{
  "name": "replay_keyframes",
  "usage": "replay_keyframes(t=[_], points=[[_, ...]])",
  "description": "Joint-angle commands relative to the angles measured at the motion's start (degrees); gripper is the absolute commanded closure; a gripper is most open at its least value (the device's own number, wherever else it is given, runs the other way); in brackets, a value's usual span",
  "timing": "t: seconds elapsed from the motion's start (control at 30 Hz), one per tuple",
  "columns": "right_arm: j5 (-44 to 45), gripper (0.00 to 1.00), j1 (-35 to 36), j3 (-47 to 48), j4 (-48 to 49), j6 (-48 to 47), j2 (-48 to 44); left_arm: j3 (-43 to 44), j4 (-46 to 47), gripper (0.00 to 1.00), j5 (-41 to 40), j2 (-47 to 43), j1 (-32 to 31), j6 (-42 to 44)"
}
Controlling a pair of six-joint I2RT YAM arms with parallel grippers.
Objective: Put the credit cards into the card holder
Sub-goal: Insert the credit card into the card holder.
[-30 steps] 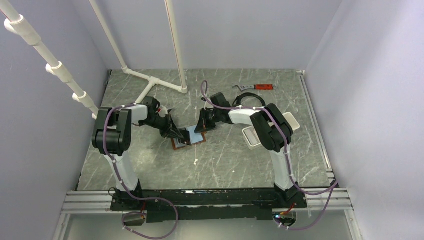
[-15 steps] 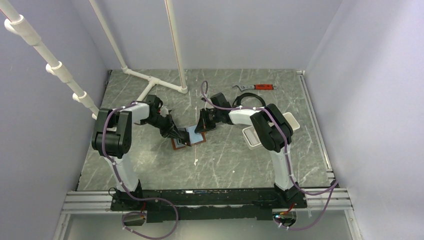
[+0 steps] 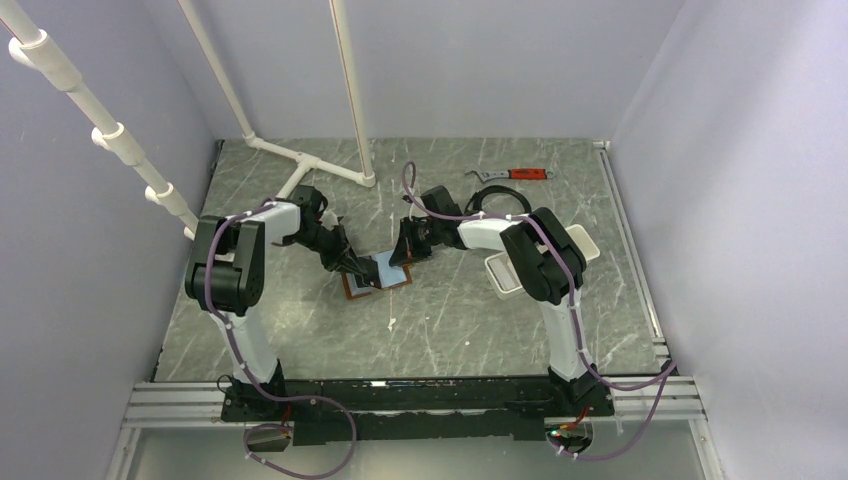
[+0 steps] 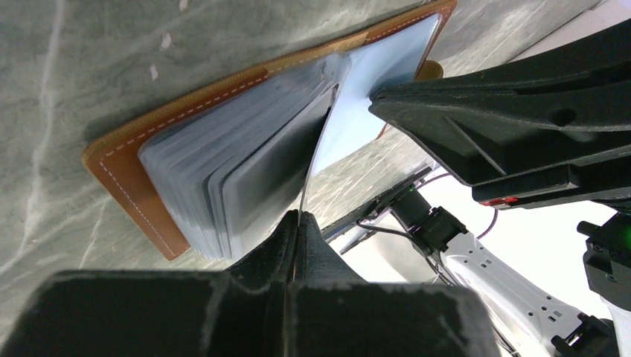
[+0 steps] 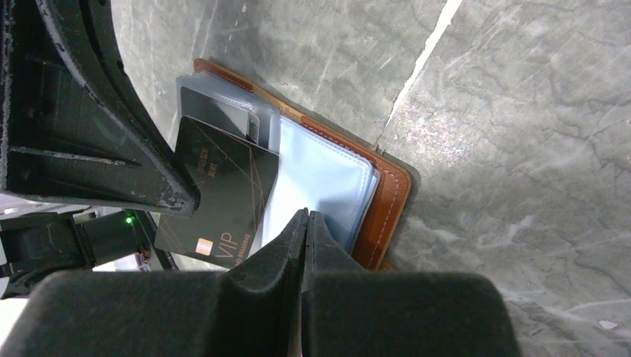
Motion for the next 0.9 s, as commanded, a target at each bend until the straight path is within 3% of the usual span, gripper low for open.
replay_keyframes(t=[0.0, 0.7, 0.87], points=[[2.80, 1.00, -0.18, -1.47, -0.66, -1.67, -0.75, 1.35, 0.84, 1.00, -0.56, 2.25, -0.06, 0.64], [3.43, 1.00, -0.58, -1.20, -2.25, -1.23, -1.49, -4.11, 15.46, 1.00, -0.37, 2.16, -0.06, 0.80], [4.67, 0.91, -1.94, -2.13, -4.59, -2.07, -4.05, -4.69, 16.04, 1.00, -1.59, 1.84, -0.06, 0.64]])
